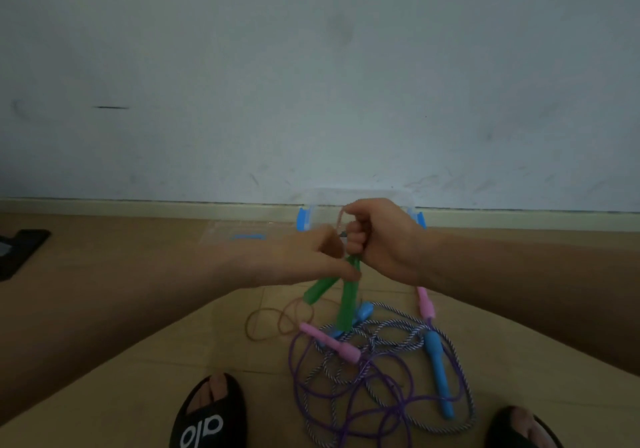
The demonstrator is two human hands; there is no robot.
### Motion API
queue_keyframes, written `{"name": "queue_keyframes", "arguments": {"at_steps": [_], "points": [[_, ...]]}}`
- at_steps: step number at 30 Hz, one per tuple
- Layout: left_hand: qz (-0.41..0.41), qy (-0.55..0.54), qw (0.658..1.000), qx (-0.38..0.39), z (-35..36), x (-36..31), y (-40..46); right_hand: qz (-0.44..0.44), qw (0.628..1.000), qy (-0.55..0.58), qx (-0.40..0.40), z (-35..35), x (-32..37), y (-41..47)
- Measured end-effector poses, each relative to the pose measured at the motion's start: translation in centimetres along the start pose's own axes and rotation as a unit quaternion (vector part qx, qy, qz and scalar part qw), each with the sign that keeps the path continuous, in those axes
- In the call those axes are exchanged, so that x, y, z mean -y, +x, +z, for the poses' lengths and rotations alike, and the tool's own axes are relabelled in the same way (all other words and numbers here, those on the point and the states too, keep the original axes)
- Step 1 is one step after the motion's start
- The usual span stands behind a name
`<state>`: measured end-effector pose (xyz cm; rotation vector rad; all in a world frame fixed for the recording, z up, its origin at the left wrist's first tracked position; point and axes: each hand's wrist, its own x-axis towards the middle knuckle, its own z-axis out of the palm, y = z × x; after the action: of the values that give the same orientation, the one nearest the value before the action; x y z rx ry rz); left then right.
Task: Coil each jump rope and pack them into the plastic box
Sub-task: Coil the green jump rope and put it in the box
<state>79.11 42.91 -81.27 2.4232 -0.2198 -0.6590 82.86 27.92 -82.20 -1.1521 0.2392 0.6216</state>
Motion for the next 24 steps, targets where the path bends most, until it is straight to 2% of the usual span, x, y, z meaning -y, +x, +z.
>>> {"name": "queue_keyframes", "arguments": {"at_steps": [2,8,12,14,17,21,24], "points": [[-0.013,-0.072,0.997,0.039,1.1,-0.5,-0.5,0.001,0.999,0.041,-0.026,0.2,0.2,-0.1],[-0.004,-0.14,0.988,0.065,2.8,-1.3,-0.9,-0.025,0.998,0.038,-0.032,1.1,0.8,-0.2],[-0.023,-0.193,0.98,0.037,2.9,-1.3,-0.8,-0.029,0.997,0.055,-0.045,0.8,1.1,0.0],[-0.018,-0.159,0.987,0.015,2.8,-1.1,-0.3,-0.028,0.996,0.068,-0.052,0.7,1.1,0.0],[0.0,-0.042,0.998,-0.045,2.9,-0.6,0.4,-0.023,0.996,0.071,-0.055,0.8,1.2,-0.1],[0.03,-0.009,0.992,-0.118,2.8,0.2,0.7,-0.023,0.995,0.075,-0.056,1.0,1.3,0.0],[0.043,0.072,0.987,-0.135,2.0,0.5,0.5,-0.014,0.996,0.044,-0.08,0.7,1.2,0.1]]}}
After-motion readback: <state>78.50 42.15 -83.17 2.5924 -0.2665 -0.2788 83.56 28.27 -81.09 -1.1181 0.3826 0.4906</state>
